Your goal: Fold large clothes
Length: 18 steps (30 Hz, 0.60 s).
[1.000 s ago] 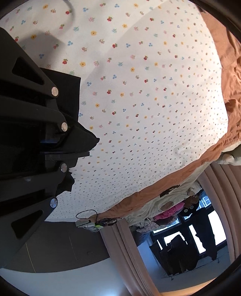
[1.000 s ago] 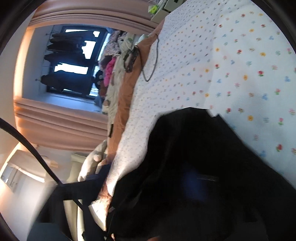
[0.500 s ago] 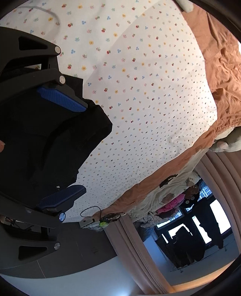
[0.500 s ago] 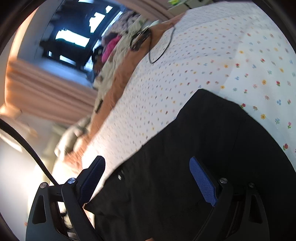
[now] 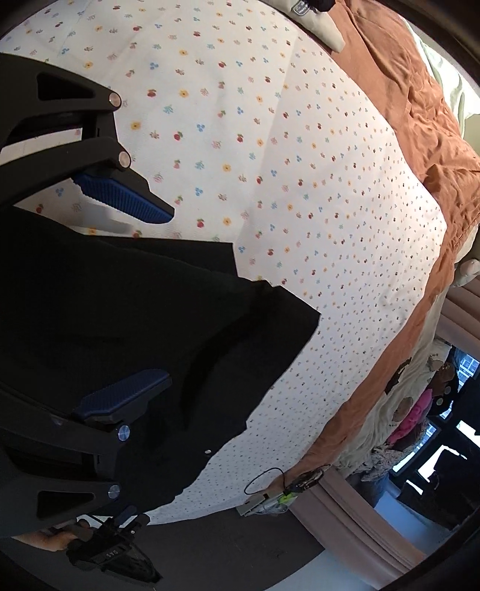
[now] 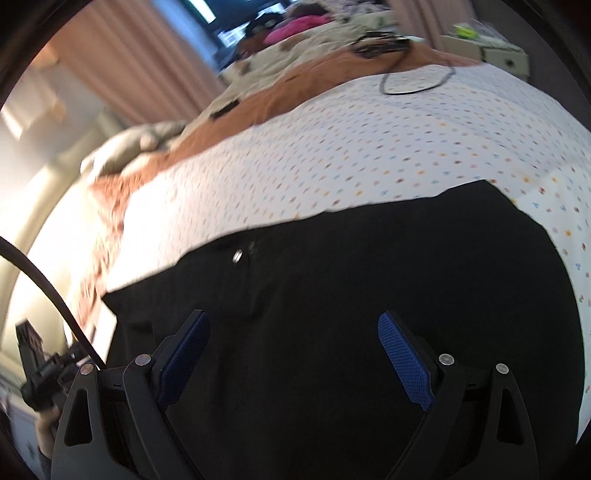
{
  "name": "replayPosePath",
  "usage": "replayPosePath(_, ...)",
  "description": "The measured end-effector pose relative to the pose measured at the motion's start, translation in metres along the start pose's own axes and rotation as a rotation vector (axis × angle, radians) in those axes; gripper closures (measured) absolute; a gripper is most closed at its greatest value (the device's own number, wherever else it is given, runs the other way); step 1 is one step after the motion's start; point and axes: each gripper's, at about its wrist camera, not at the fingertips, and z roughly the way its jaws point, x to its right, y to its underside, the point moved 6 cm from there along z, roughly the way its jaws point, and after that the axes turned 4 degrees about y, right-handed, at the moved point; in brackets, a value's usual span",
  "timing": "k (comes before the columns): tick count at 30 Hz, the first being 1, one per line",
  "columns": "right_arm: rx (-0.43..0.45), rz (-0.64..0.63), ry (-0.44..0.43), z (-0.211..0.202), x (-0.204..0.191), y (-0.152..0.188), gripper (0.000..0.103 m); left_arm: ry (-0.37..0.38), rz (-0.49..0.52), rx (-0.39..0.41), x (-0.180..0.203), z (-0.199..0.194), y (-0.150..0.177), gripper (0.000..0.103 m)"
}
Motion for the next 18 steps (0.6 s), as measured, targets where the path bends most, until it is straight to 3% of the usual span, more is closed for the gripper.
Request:
replayPosePath(3,-0.062,-0.076,0.035,0.015,-0.019,0.01,0.011,-0.025,0.002,-0.016,-0.009,0.0,0.012,0.024)
replayPosePath(6,-0.104,-0.134,0.081,0.033,-0.033,0.015,0.011,-0.035,-0.002,-0.049,-0.017,0.008,0.023,0.035)
replayPosePath(11,-0.137,-0.229,0.192,0.068,-0.047,0.008,0.011,-0.015,-0.02,-0.094,-0.022,0.027,0.035,0.078)
replayPosePath(14,-0.126,-0.277,0.249,0.087,-0.057,0.004,0.011,-0.057,-0.033,-0.078,-0.029,0.033,0.033,0.088)
replayPosePath(18,-0.115,-0.32,0.311,0.114,-0.07,-0.006,0.011,-0.08,-0.042,-0.074,-0.032,0.038,0.03,0.09)
